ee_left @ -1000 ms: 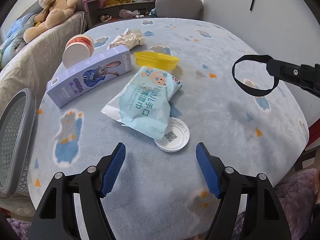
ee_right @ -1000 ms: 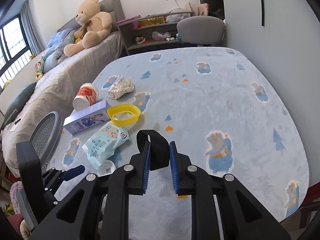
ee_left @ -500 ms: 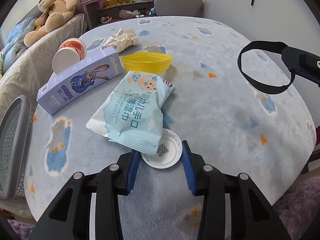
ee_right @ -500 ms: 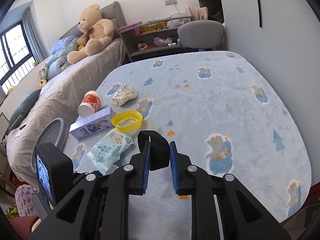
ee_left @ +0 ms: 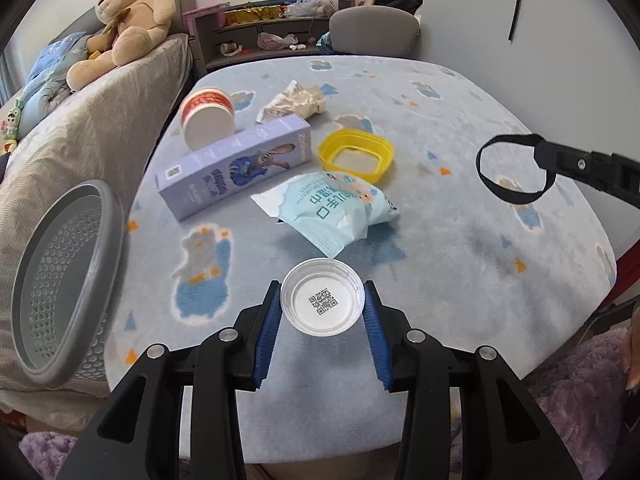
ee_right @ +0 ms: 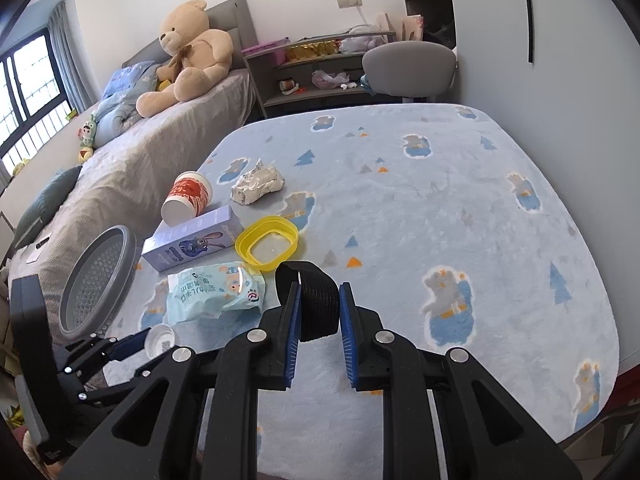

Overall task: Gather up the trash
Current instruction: 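Carry the cap and strap over the grey basket and open both grippers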

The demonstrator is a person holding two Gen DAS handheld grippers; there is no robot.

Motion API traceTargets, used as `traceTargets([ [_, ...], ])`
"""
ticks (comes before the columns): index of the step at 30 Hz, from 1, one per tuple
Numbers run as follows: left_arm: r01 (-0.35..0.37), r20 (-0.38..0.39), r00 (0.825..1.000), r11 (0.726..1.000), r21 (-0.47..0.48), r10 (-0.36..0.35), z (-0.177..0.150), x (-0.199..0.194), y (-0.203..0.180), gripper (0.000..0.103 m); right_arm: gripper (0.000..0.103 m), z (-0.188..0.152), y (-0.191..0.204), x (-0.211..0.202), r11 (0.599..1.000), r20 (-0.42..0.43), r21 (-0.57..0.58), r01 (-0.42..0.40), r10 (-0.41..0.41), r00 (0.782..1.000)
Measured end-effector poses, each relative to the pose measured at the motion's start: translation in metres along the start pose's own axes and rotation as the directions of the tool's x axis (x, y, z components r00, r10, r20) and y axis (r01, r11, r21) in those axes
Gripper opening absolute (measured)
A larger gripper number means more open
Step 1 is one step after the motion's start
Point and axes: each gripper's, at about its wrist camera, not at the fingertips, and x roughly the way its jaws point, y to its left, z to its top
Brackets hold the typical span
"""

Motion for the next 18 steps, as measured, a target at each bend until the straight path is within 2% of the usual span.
traceTargets([
  [10, 0.01, 0.103, 0.995, 0.999, -0.034, -0.007, 0.008, -0.05, 0.049, 0.039, 0.019, 0.015, 0.065, 0.002, 0.996, 0.003, -0.082, -0.036, 0.037, 0.999],
  [18, -0.052, 0.145, 0.987, 0.995, -0.085, 0.064, 0.009, -0.065, 0.103, 0.039, 0.019, 0.024, 0.121, 0.015, 0.985, -0.013, -0.146, -0.089, 0.088, 0.996],
])
